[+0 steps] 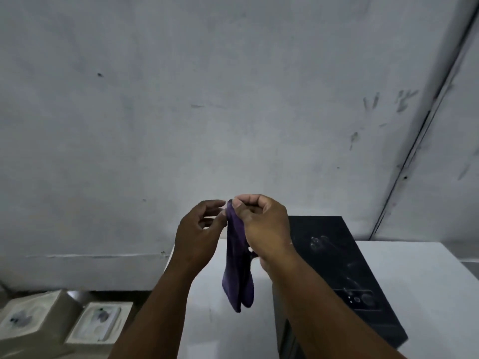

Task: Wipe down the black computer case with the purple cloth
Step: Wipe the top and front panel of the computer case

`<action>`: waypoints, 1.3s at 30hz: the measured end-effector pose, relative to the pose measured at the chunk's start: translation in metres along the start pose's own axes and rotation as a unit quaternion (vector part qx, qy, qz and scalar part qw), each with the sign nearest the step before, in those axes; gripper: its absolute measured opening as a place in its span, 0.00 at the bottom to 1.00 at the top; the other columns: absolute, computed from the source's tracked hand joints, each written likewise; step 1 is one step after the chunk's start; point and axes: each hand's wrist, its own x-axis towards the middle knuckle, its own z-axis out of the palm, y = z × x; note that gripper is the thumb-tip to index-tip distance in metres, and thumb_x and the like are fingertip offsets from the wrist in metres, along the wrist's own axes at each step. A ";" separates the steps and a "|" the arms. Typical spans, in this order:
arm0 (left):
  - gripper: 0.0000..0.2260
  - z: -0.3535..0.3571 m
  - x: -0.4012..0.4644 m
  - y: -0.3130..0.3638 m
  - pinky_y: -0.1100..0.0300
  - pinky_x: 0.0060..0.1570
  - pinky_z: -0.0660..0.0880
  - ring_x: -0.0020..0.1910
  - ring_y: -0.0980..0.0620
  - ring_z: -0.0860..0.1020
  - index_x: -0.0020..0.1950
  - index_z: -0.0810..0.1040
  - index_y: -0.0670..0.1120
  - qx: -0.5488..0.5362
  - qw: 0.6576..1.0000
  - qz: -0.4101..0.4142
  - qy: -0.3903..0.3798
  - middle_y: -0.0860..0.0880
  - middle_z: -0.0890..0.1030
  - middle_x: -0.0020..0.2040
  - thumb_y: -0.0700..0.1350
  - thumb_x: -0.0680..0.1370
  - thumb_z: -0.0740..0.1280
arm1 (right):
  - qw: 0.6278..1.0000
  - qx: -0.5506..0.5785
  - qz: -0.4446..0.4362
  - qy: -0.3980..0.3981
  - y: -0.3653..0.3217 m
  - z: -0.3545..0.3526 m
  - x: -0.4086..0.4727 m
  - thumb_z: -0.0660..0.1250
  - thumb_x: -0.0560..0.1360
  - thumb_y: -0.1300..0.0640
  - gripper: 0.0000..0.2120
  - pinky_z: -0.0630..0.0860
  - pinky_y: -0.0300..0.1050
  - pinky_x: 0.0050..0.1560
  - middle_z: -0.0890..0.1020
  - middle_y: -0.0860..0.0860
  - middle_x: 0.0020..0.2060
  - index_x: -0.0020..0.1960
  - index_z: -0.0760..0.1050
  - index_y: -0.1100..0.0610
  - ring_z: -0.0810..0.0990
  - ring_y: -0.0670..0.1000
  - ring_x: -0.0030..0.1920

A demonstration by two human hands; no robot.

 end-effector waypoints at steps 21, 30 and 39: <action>0.12 0.117 0.002 0.005 0.70 0.50 0.72 0.47 0.66 0.79 0.50 0.81 0.61 0.131 0.981 0.015 0.145 0.59 0.83 0.49 0.41 0.80 0.70 | 0.858 -0.507 0.053 -0.061 0.040 -0.207 0.087 0.58 0.84 0.40 0.23 0.66 0.58 0.71 0.68 0.54 0.75 0.76 0.65 0.45 0.65 0.60 0.74; 0.14 0.184 0.039 -0.027 0.76 0.46 0.70 0.47 0.66 0.80 0.42 0.84 0.60 0.212 0.977 0.022 -0.018 0.63 0.84 0.43 0.39 0.77 0.73 | 0.907 -0.407 0.052 -0.091 0.092 -0.215 0.098 0.52 0.85 0.40 0.28 0.70 0.55 0.71 0.62 0.57 0.77 0.82 0.56 0.48 0.70 0.61 0.73; 0.10 0.183 0.018 -0.041 0.74 0.46 0.70 0.50 0.65 0.76 0.51 0.86 0.63 0.255 0.964 0.056 -0.056 0.57 0.77 0.46 0.45 0.79 0.73 | 0.905 -0.412 0.014 -0.105 0.099 -0.219 0.118 0.52 0.86 0.42 0.25 0.69 0.51 0.69 0.64 0.57 0.76 0.81 0.59 0.48 0.71 0.59 0.72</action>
